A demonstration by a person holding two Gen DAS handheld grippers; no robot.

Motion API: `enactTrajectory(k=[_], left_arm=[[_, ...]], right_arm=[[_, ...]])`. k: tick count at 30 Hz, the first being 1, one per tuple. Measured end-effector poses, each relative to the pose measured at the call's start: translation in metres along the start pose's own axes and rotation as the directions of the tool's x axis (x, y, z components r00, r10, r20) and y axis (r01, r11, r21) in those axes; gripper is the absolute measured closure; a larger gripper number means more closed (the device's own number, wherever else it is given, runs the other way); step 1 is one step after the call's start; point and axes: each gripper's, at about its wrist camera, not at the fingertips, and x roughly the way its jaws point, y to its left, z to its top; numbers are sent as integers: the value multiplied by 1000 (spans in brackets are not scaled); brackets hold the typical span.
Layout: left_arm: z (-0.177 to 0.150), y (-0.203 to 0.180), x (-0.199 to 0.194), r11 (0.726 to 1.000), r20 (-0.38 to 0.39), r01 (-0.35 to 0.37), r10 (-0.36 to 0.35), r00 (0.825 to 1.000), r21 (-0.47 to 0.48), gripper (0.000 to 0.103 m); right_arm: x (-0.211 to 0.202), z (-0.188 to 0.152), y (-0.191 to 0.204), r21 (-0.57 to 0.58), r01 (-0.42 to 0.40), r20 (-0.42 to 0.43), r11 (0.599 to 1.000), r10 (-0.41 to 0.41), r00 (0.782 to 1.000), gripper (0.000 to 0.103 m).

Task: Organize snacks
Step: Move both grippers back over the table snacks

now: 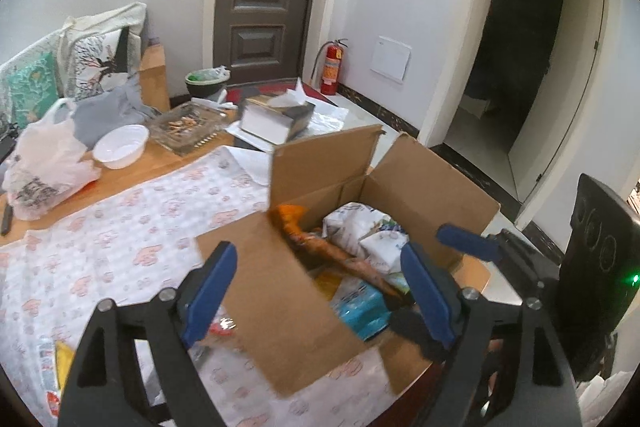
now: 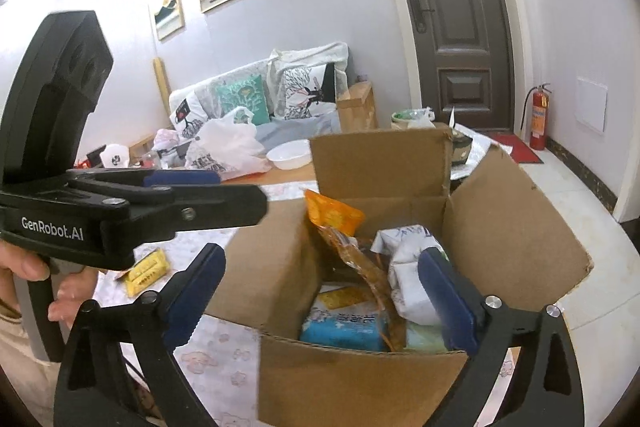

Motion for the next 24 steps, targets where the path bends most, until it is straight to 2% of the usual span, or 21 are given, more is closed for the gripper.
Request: enactTrajectory(k=[8, 15, 20, 24], left_arm=[[-20, 30, -50, 998, 60, -39, 42, 997, -44, 18], [-50, 65, -90, 992, 85, -105, 110, 990, -69, 18], [-78, 100, -109, 985, 86, -130, 140, 986, -114, 18], [-101, 128, -114, 979, 75, -141, 153, 985, -147, 18]], right_arm=[[-9, 4, 41, -75, -7, 7, 997, 8, 1000, 6], [-7, 6, 91, -149, -87, 11, 985, 90, 996, 6], [10, 0, 131, -205, -158, -33, 966, 155, 987, 8], [28, -10, 159, -240, -199, -90, 950, 182, 979, 14]])
